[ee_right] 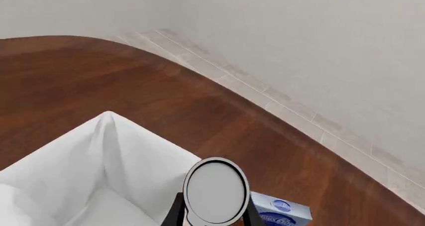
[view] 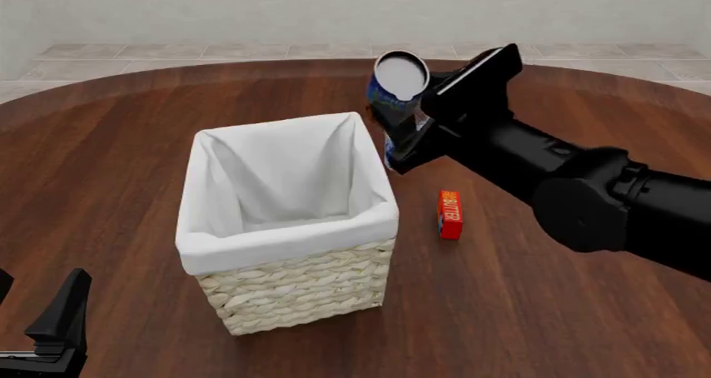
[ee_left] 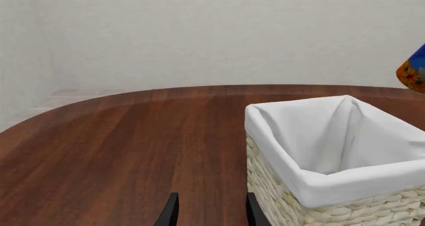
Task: Pick up the alphabet soup and put it in the basket.
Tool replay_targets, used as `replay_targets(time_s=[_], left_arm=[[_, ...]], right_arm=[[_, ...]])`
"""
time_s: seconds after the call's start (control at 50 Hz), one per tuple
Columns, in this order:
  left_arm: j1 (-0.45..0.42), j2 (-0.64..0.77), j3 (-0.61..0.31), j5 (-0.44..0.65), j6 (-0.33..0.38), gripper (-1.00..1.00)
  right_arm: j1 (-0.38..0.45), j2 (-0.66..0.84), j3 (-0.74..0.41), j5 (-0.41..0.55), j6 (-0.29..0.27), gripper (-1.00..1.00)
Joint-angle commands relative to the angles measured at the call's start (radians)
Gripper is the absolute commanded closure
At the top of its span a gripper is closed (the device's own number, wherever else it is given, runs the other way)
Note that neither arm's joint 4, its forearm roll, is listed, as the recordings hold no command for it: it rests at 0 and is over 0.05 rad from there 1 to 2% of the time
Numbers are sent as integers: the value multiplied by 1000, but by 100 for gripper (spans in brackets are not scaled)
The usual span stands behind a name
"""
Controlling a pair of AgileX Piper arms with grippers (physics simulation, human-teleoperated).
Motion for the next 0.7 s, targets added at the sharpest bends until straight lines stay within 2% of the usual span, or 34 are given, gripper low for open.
replay_targets(time_s=[0.02,0.22,0.28,0.3,0.32,0.48,0.5,0.54,0.56,0.7], left_arm=[[0,0,0,0,0,-100],[0,0,0,0,0,-100],[0,0,0,0,0,-100],[0,0,0,0,0,-100],[0,0,0,0,0,-100],[0,0,0,0,0,-100],[0,0,0,0,0,-100],[0,0,0,0,0,-100],[0,0,0,0,0,-100],[0,0,0,0,0,-100]], right_arm=[[70,14,-54,39,27,100],[107,43,-99,85,37,100],[112,53,-121,105,45,100],[118,56,-139,126,75,100],[115,58,-143,126,60,100],[135,104,-222,202,87,100],[136,121,-232,213,40,100],[144,136,-267,251,79,100],[133,147,-282,255,53,100],[163,167,-328,341,56,100]])
